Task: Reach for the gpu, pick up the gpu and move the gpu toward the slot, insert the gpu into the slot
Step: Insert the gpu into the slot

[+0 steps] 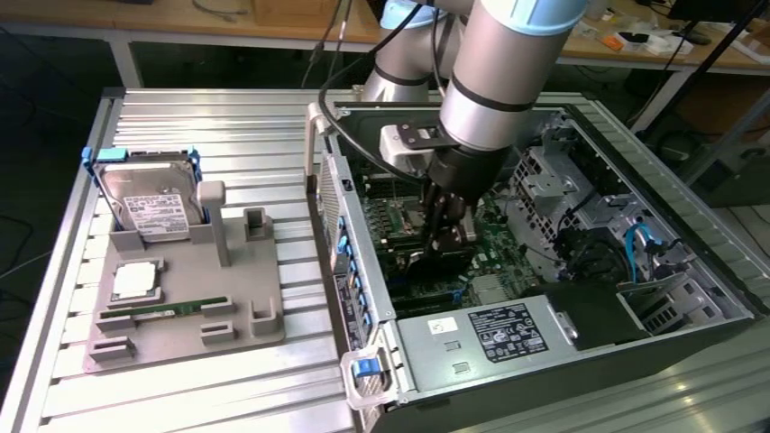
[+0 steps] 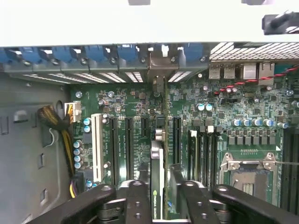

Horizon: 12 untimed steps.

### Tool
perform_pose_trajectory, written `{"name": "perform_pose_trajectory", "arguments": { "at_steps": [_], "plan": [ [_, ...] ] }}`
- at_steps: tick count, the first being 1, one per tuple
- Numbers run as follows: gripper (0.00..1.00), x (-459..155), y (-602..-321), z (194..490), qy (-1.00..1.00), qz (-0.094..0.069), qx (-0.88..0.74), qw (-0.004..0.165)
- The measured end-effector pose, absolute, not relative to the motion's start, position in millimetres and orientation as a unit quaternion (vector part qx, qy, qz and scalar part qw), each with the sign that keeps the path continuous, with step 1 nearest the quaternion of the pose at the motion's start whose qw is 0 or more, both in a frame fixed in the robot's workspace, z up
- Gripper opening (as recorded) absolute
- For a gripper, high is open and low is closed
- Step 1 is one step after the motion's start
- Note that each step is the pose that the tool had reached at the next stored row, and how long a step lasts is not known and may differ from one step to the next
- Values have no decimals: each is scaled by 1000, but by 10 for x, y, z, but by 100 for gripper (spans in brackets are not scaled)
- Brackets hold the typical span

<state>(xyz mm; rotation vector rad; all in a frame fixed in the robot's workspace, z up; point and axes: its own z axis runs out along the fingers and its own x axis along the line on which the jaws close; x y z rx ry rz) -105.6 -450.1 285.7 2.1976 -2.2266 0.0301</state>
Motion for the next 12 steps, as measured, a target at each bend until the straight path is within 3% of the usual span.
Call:
{"name": "perform_pose_trajectory", "arguments": {
  "at_steps": [3,12],
  "plan": [
    [14,-1056,-4500,2893,-712,10,702,7],
    [11,-1056,-4500,2896,-712,10,702,7]
  ]
}}
